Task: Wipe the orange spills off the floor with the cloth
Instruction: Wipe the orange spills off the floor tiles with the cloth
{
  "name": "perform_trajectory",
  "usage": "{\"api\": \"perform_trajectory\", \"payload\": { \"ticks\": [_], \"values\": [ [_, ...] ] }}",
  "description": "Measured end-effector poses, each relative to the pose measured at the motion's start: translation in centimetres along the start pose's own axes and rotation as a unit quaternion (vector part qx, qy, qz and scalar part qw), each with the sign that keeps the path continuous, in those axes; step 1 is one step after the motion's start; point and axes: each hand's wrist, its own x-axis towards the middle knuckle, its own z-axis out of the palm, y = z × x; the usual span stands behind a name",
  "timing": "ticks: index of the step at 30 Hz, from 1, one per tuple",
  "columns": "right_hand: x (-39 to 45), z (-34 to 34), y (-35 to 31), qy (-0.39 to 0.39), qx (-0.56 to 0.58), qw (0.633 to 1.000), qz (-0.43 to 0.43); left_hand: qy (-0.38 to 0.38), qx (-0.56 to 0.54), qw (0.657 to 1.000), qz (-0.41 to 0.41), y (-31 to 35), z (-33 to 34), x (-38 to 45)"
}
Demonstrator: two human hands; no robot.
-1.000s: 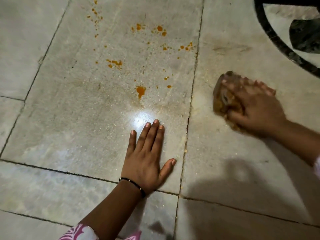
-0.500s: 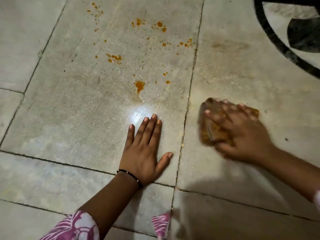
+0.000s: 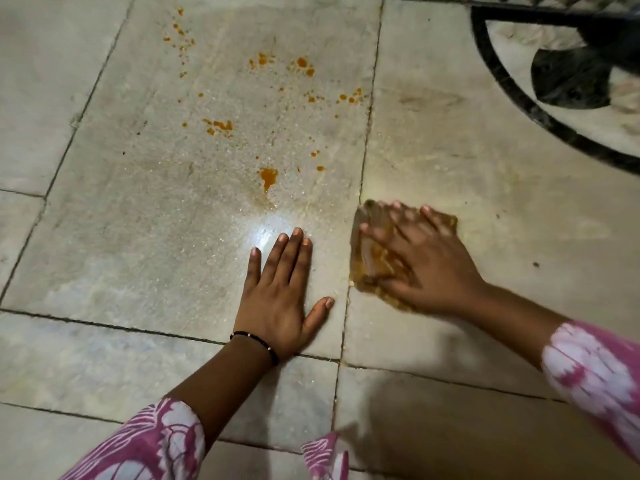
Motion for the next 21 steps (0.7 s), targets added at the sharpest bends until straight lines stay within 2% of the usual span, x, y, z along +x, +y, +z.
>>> {"api": "perform_trajectory", "payload": {
  "ticks": [2, 6, 10, 12, 13, 15, 18, 21],
  "values": [
    [-4.3, 0.1, 2.1, -0.011, 0.013, 1.0, -0.015, 0.006, -0.004, 1.0, 0.001, 0.0, 0.1, 0.0],
    [-6.9, -1.5, 9.6, 0.049, 0.053, 0.988, 0.133, 0.017, -0.016, 1.0, -0.003, 0.1, 0.2, 0.1],
    [-1.6, -2.1, 12.0, 0.105, 0.021, 0.951, 0.29, 0.021, -0.048, 0.999, 0.016, 2.3, -0.4, 0.7],
    [2.0, -2.2, 10.4, 0.092, 0.015, 0.941, 0.326, 0.013, -0.046, 0.998, 0.052, 4.0, -0.6, 1.6],
    [3.3, -2.2, 9.1, 0.076, 0.006, 0.947, 0.313, 0.008, -0.045, 0.997, 0.062, 4.6, -0.5, 2.3],
    [4.5, -2.0, 6.1, 0.048, -0.016, 0.971, 0.234, 0.003, -0.038, 0.997, 0.07, 4.6, -0.4, 3.7],
    [1.9, -1.3, 3.7, 0.029, -0.019, 0.992, 0.117, 0.009, -0.02, 0.997, 0.078, 3.1, 0.0, 4.7],
    [-2.4, -0.8, 5.0, 0.05, 0.002, 0.992, 0.113, 0.024, -0.022, 0.996, 0.083, 2.8, 0.5, 4.3]
  ]
}}
